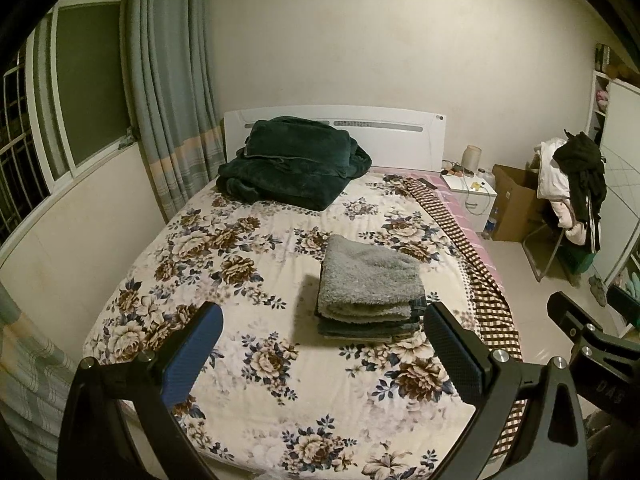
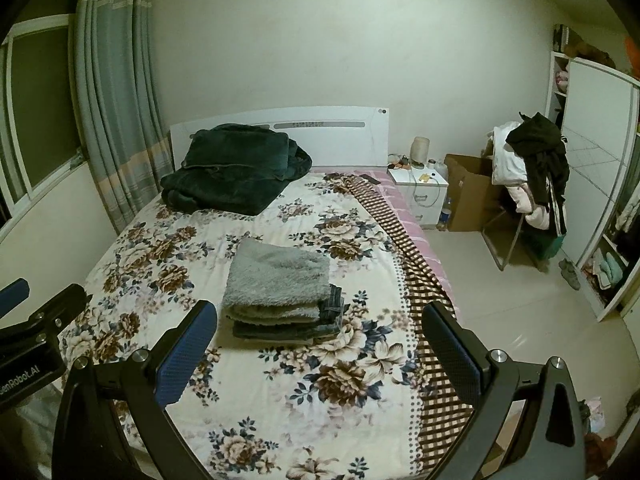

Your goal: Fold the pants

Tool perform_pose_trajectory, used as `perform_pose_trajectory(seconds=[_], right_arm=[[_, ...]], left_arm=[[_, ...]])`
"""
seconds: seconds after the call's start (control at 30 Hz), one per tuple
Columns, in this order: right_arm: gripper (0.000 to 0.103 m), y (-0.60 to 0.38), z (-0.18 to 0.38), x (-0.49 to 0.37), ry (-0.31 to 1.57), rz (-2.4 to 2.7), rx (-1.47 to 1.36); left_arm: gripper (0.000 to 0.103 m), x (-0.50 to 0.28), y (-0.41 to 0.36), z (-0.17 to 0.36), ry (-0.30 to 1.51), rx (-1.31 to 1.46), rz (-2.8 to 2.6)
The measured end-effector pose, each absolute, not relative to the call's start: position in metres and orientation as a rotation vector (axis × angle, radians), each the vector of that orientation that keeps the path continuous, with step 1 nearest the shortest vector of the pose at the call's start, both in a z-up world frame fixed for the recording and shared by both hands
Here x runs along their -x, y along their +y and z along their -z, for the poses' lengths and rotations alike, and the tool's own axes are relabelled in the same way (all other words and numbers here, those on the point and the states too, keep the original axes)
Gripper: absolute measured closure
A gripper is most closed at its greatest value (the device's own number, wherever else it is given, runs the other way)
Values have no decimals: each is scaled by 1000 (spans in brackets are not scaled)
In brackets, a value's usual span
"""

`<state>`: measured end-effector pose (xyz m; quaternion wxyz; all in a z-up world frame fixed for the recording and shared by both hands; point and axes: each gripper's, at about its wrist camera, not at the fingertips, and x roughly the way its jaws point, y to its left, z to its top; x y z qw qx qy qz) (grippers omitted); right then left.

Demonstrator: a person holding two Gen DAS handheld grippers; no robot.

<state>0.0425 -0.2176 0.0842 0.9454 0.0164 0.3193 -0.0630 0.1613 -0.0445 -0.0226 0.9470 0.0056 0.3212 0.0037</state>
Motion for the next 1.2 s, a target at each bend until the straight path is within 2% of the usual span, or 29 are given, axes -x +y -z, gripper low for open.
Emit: perform_pose_trajectory(seconds=[1.2], right_arm=[[0,-216,-81,-42,648,122,-33]], left_arm=[[0,-161,-45,22,654,-8,-4]])
